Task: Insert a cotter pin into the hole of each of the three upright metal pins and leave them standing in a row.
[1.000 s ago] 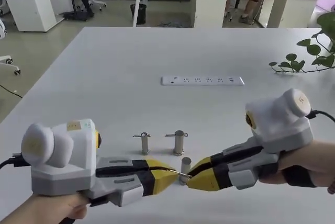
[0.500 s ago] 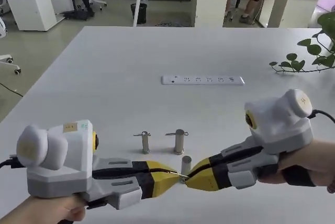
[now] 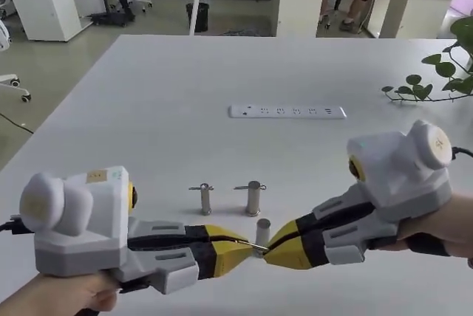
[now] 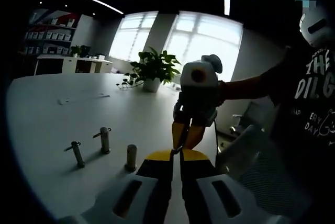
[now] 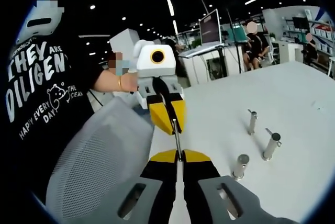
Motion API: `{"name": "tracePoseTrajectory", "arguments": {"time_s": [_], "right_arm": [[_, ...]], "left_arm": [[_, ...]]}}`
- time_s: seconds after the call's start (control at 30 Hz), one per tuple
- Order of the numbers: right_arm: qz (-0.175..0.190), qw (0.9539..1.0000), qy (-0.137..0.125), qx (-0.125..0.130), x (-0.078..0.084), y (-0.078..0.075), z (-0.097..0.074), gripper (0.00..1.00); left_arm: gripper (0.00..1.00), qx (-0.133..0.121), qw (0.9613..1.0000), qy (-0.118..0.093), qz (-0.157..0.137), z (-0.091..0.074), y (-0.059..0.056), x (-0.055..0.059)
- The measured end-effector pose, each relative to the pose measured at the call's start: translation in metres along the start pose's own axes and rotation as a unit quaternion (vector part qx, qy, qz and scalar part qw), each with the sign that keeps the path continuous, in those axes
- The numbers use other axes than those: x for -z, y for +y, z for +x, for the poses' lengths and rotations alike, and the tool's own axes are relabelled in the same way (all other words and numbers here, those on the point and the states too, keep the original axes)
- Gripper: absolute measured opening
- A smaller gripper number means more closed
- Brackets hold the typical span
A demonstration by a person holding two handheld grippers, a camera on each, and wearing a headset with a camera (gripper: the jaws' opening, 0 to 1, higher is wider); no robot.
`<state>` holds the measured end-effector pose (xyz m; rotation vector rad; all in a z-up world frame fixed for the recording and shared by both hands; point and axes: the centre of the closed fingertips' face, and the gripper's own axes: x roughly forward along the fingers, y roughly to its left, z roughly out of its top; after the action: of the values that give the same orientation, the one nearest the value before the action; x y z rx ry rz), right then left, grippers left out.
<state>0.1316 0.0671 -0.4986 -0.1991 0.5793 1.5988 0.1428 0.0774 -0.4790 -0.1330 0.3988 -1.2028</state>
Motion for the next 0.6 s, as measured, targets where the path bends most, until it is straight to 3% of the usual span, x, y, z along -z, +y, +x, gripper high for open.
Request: {"name": "tracePoseTrajectory", "arguments": {"time_s": [0.3, 0.4, 0.5, 0.6], "right_arm": [[-0.026, 0.9989, 0.032, 0.024, 0.004, -0.003, -0.002, 0.0], [-0.031, 0.9962, 0.064, 0.051, 0.014, -0.014, -0.008, 0.0], [-0.022, 0.9956, 0.066, 0.062, 0.017, -0.021, -0.012, 0.0], [-0.018, 0.9921, 0.089, 0.086, 0.027, -0.031, -0.019, 0.0]], "left_arm": [[0.04, -0.024, 0.9995, 0.001, 0.022, 0.001, 0.007, -0.001], [0.07, -0.041, 0.9987, -0.006, 0.029, 0.0, 0.013, -0.003], [0.11, -0.052, 0.998, -0.006, 0.036, 0.0, 0.017, -0.003], [0.14, -0.065, 0.997, -0.001, 0.043, 0.0, 0.021, -0.001]]}}
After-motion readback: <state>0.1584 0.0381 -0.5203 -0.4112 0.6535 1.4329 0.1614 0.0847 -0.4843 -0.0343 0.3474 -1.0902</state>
